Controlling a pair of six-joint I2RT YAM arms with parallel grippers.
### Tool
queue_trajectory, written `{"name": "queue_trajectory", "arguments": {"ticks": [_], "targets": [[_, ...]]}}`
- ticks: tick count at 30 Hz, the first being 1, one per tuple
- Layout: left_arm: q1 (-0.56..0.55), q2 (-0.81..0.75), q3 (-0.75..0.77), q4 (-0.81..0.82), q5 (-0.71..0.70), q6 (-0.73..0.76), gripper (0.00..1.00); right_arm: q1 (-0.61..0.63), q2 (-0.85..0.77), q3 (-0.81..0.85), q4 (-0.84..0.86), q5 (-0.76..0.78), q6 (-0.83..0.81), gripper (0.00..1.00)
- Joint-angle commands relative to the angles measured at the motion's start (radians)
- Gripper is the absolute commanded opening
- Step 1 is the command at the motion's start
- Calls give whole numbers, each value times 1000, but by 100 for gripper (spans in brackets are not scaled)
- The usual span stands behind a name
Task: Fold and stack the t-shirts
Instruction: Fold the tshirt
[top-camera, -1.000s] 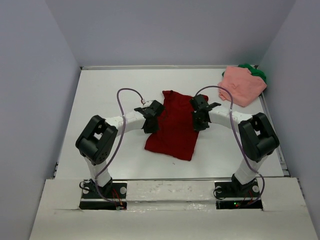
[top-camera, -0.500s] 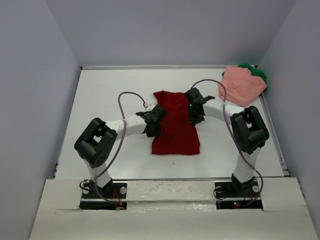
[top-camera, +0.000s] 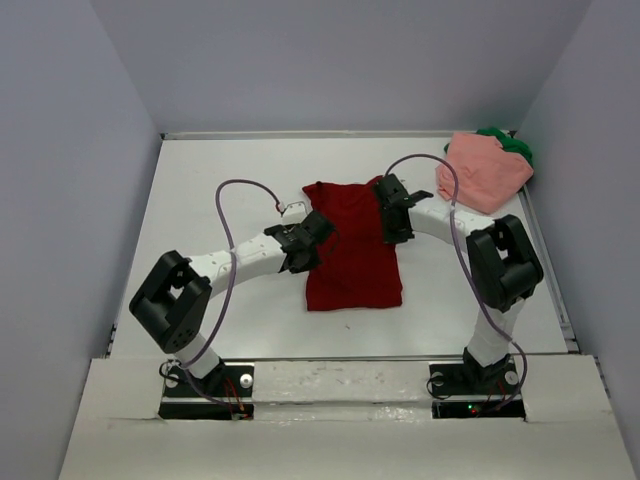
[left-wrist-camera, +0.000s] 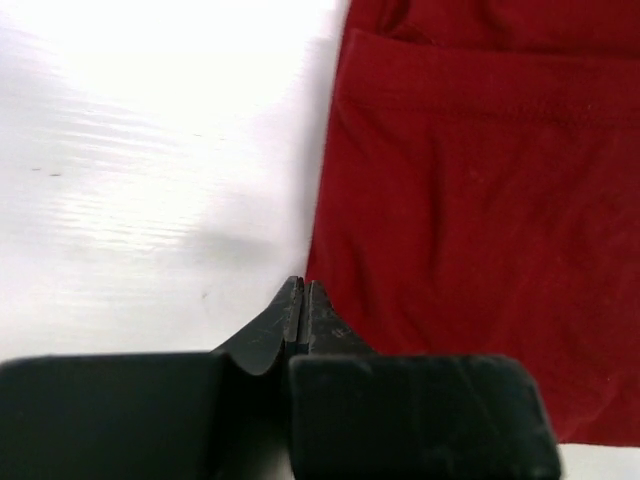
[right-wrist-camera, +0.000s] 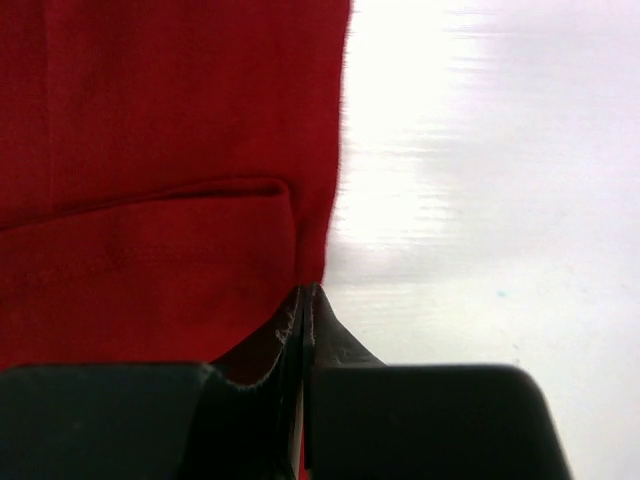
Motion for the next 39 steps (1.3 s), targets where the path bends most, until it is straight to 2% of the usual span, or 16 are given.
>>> {"name": "queue_trajectory", "arguments": {"ticks": [1,2,4,5,6,9,10,11,12,13,16,20,21,24,30,39], "targets": [[-25,-82,61,-156,-196,-114,12,14,-132,1,-50,87,11,2],[-30,-102,73,-174,-231,-135,16,14,-172,8,-61,101,12,11],[-48,-121,84,-226,-287,-160,32,35,-212,30,-108,124,19,27],[-53,-141,93,-240,-300,-173,40,35,-253,36,-127,129,19,45],[-62,-148,99,-272,-317,-175,55,35,-273,42,-162,115,25,53],[-73,-179,122,-309,-307,-131,71,45,-388,18,-199,11,58,71],[-73,-194,118,-278,-220,-93,75,45,-434,-11,-194,-33,68,77],[-73,-246,72,-249,-171,-63,77,45,-485,-101,-176,-163,75,83],[-73,-286,29,-193,-96,16,79,45,-543,-158,-148,-237,75,84],[-71,-332,-21,-63,54,41,80,45,-651,-209,-104,-283,94,85],[-68,-461,-184,71,202,32,79,45,-776,-353,-105,-350,190,90],[-65,-552,-339,122,301,-15,76,45,-982,-517,-70,-465,321,88],[-65,-570,-371,191,317,-22,75,45,-1014,-554,-40,-501,375,87],[-65,-598,-494,295,435,-75,75,54,-1102,-675,-39,-490,437,83],[-56,-512,-531,339,465,-69,75,54,-1072,-766,-91,-388,512,79],[-32,-441,-544,360,426,-42,74,54,-1016,-812,-2,-316,540,77]]}}
